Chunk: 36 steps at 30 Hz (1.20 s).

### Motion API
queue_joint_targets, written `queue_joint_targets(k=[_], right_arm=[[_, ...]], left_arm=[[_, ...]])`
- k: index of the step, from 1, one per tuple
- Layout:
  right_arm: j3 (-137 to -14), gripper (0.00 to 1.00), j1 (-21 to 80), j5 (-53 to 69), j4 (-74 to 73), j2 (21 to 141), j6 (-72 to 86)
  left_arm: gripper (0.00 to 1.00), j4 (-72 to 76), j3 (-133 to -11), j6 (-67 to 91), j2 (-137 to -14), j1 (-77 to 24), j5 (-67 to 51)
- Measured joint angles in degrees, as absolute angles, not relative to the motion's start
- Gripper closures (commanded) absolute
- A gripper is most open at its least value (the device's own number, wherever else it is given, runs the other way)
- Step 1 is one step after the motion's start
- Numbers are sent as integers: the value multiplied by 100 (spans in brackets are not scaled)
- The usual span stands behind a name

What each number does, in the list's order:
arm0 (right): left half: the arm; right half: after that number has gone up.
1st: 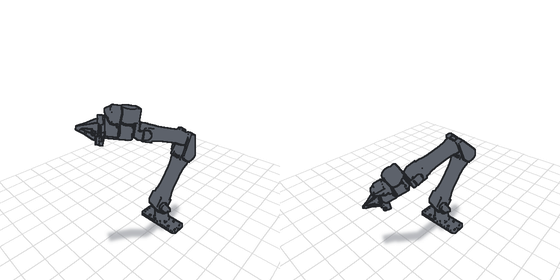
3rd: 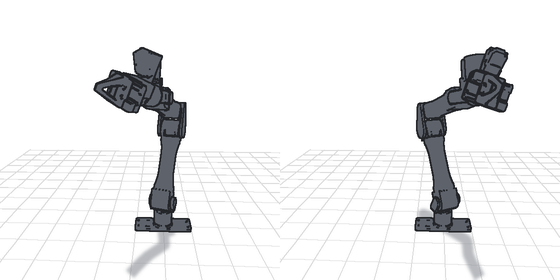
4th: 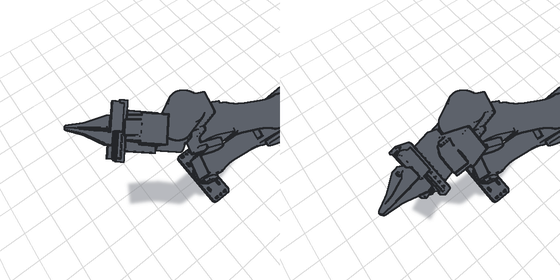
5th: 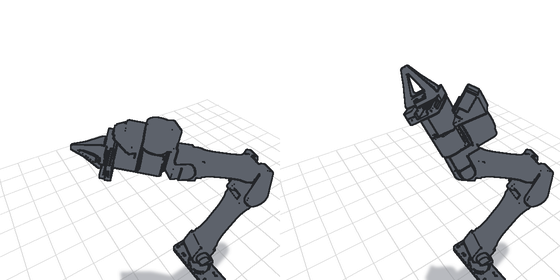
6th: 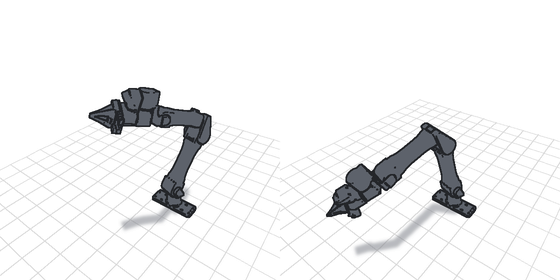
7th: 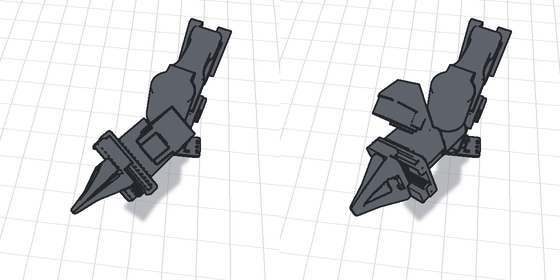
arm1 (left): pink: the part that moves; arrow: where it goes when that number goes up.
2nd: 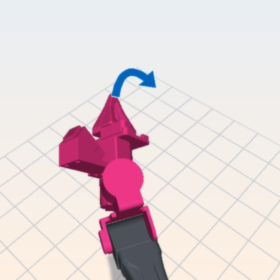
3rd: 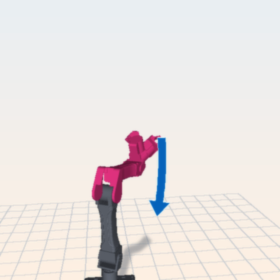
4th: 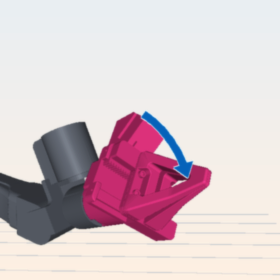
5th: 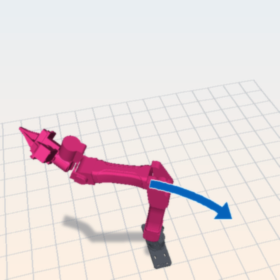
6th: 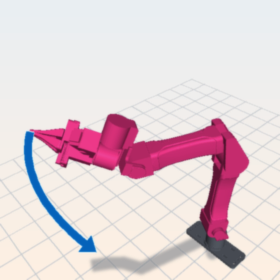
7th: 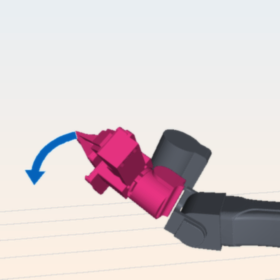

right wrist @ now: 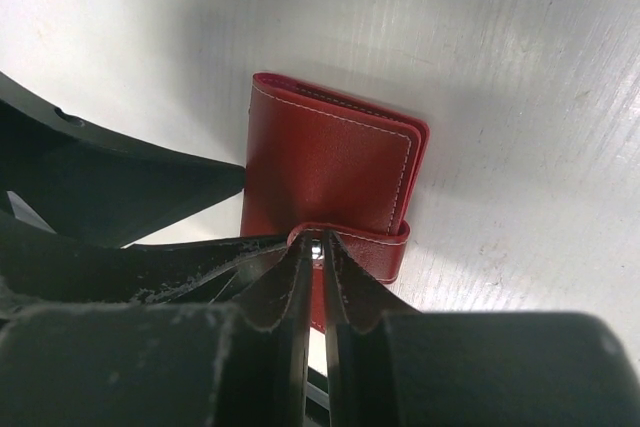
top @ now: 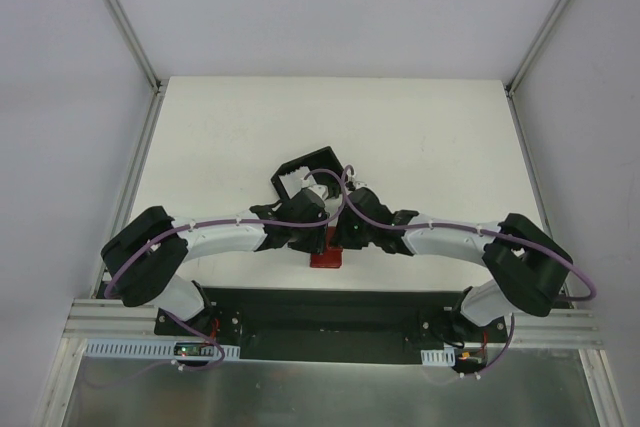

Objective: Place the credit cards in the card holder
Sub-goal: Close the card holder at the center of the board.

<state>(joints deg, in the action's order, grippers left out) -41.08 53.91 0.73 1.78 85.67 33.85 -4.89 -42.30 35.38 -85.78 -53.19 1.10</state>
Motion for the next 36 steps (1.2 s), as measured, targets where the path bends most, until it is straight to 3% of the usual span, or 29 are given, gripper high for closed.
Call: queue_joint_targets(k=[36], right_arm=[[-4222,85,5540,-429,108,8709,3603]], left_arm=[[52,-523,-3920,3583,-8160,-5321,360]])
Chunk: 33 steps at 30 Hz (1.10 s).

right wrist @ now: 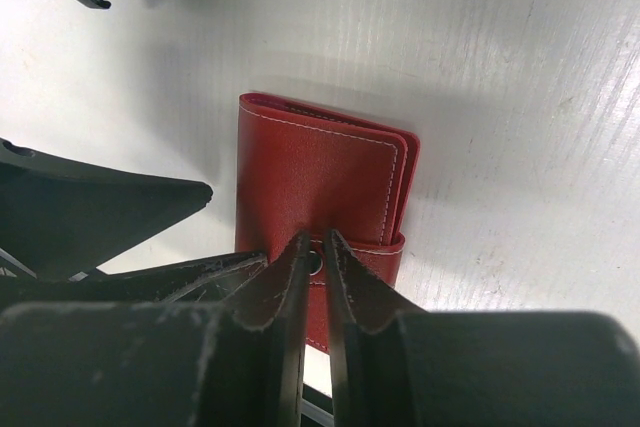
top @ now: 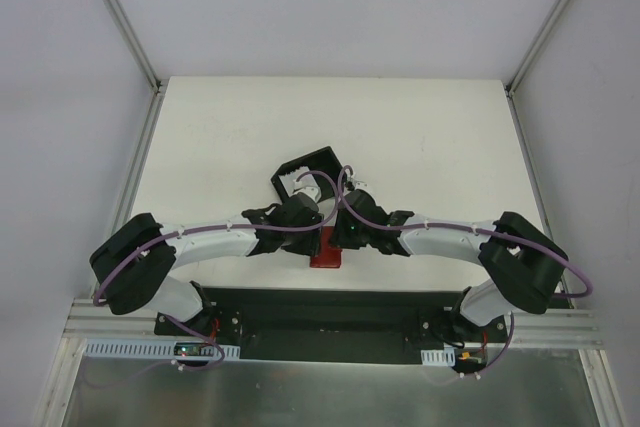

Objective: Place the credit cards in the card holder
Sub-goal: Close the card holder at the center of the board.

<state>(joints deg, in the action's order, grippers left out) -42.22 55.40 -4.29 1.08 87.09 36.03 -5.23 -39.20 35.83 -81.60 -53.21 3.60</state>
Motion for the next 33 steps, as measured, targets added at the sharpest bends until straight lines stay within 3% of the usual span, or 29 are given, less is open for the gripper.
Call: queue_joint_targets(k=[19,33], right_arm=[[-4219,82,5468,-458,-82,8547,3594],[-3909,81,5398,-539,-246,7734,3612]], left_arm=[[52,-489,-3927,3586,-8217,-5319,353],[51,-502,-4086,3459,-8224,-5234,355]])
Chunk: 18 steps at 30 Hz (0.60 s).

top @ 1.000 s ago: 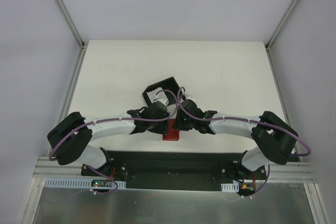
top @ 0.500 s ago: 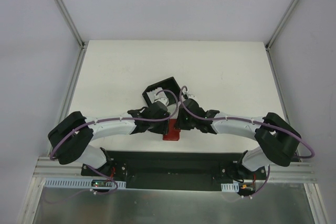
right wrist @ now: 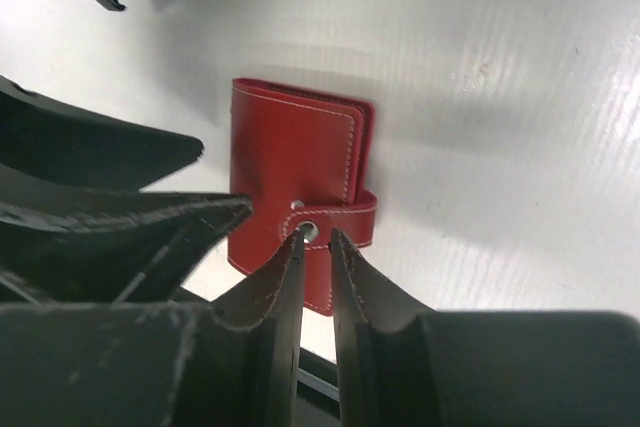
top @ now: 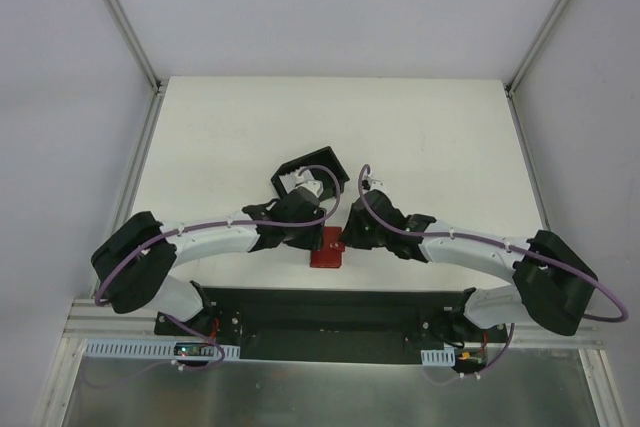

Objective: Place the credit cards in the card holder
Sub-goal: Close the card holder at the center of the board.

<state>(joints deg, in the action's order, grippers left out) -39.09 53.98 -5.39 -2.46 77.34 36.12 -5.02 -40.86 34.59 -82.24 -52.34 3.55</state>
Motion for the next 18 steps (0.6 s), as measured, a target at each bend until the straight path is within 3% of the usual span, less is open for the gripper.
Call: queue_joint_targets(k=[18], right_arm=[[-3736,83,5441,-355,-246,7870,3739]], left_arm=[[52,-443,-4272,3234,-8556,-5054,93]])
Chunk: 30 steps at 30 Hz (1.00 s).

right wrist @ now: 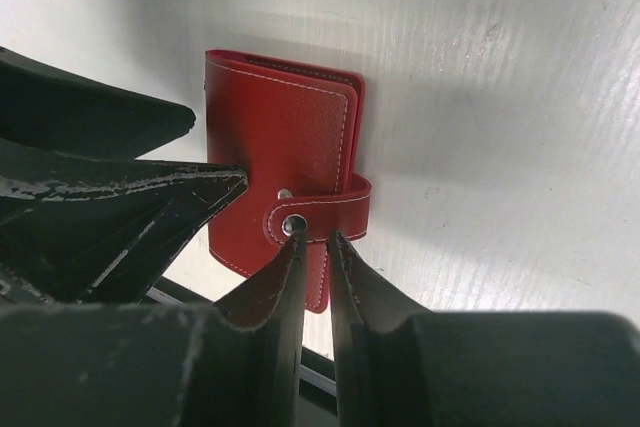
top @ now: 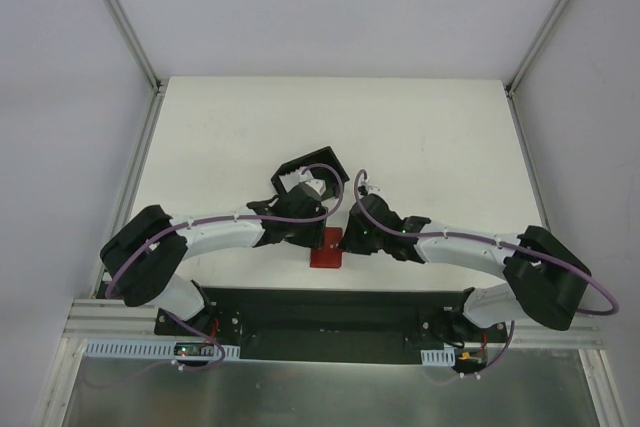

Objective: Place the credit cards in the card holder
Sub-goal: Close the card holder at the center of the board.

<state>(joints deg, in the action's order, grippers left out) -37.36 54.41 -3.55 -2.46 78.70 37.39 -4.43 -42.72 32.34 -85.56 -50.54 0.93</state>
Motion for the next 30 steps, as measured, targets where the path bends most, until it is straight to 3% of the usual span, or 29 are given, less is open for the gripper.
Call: queue_joint_targets(k=[30], right_arm=[[-4029,85,5472,-215,43,8429,3607]], left_arm=[[52,-368,-4272,3236,-8589,-5054,-104]])
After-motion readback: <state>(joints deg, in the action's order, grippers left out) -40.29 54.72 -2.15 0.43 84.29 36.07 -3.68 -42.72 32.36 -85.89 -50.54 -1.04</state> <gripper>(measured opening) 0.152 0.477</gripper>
